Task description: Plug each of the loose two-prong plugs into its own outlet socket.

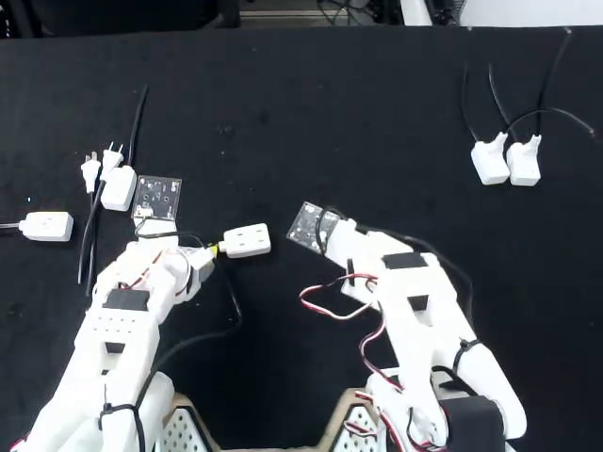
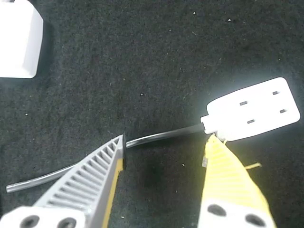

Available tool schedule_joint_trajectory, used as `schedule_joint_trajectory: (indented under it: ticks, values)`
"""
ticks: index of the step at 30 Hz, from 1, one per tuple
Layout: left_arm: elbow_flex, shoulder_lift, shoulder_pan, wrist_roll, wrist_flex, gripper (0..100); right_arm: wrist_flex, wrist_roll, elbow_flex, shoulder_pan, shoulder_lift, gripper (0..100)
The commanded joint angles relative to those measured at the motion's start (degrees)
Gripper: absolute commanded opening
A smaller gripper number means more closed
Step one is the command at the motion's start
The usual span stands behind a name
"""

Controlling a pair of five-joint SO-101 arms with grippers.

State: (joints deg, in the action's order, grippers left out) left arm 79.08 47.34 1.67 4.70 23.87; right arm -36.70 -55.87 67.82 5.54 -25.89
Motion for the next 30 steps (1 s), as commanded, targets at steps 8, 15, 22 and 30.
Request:
schedule_joint_trajectory:
  ticks: [8,15,22,30]
  values:
    - [-1.45,0.7,0.57,-0.62,-0.62,27,-5.1,9.67,-2.24,1.05,-0.75,1.1]
    - [-1.45,0.7,0.66,-0.62,-0.62,27,-2.73,9.23,-1.01,2.73,-0.31,1.1]
    - [-1.45,0.7,0.92,-0.62,-0.53,27,2.29,5.36,0.66,-1.32,-0.22,1.5]
    - [-1.45,0.7,0.84,-0.62,-0.53,27,-3.6,5.27,0.04,-1.58,-0.22,1.6]
